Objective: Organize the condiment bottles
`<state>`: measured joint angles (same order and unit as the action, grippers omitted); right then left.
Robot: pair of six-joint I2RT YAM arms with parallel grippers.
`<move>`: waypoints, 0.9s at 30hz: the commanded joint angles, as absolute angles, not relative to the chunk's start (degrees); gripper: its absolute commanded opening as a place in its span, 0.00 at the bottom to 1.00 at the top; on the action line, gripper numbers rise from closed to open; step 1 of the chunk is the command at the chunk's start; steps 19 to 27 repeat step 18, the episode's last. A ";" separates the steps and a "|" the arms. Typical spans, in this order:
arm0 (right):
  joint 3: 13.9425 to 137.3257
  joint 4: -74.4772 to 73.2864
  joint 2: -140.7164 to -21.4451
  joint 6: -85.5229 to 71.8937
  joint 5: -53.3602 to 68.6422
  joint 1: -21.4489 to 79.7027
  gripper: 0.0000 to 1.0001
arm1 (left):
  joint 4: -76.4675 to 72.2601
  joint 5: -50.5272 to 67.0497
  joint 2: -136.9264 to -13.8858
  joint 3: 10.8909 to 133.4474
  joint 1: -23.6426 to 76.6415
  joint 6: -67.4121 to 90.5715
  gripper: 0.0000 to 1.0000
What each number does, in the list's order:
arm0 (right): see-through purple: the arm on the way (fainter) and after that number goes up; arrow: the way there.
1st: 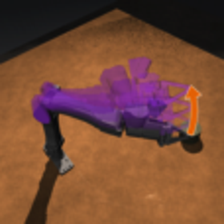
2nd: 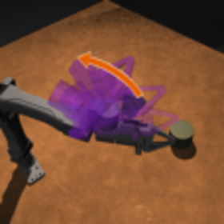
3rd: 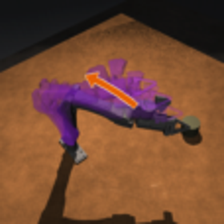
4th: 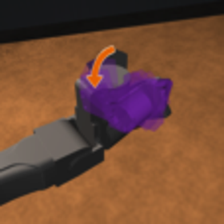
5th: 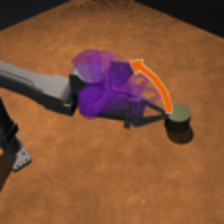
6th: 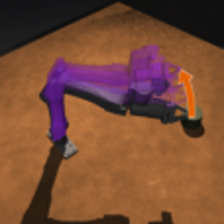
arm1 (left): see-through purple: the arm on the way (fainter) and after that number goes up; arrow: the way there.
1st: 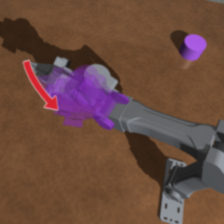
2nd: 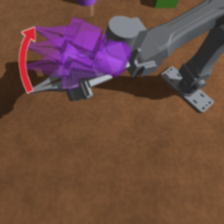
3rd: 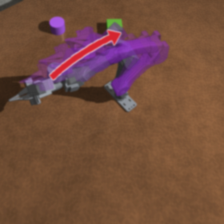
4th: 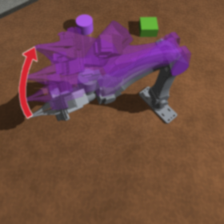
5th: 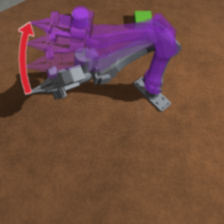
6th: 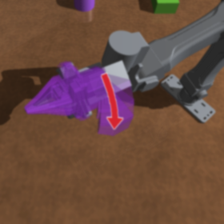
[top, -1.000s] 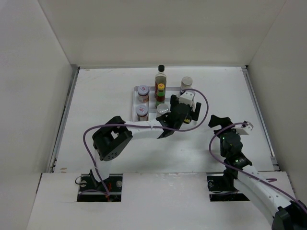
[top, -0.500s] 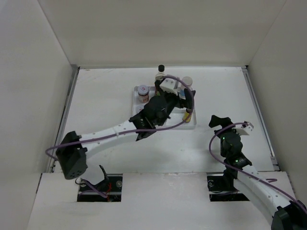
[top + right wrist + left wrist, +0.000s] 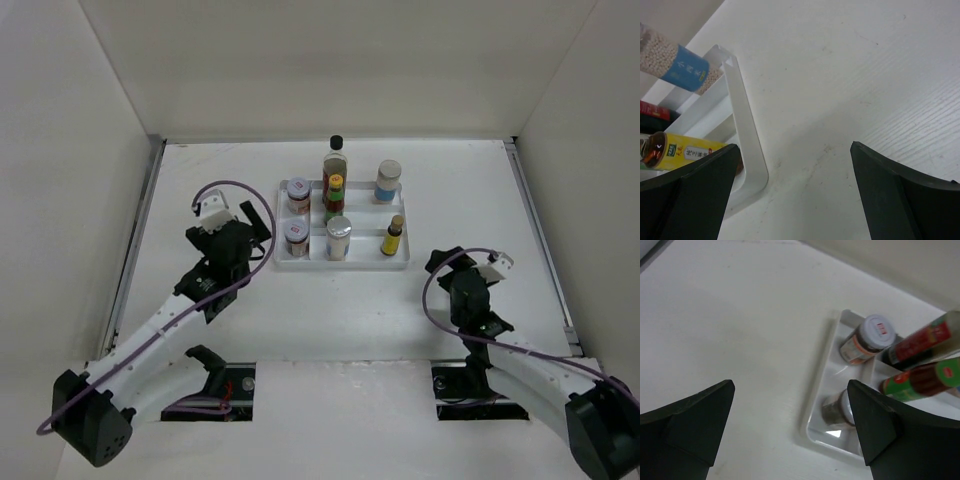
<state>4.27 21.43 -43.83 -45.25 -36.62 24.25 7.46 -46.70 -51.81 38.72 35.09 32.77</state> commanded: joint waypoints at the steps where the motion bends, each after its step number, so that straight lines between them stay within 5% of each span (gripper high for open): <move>1: 8.00 24.70 -45.26 -43.95 -42.00 27.63 1.00 | 15.37 -40.09 -49.57 39.11 29.59 37.97 1.00; 10: 6.77 24.26 -42.73 -45.09 -39.38 26.85 1.00 | 34.36 -37.97 -58.00 48.33 25.44 37.88 1.00; 27: 3.96 24.78 -37.44 -46.14 -34.82 22.99 1.00 | 31.73 -40.78 -56.16 49.21 28.61 37.27 1.00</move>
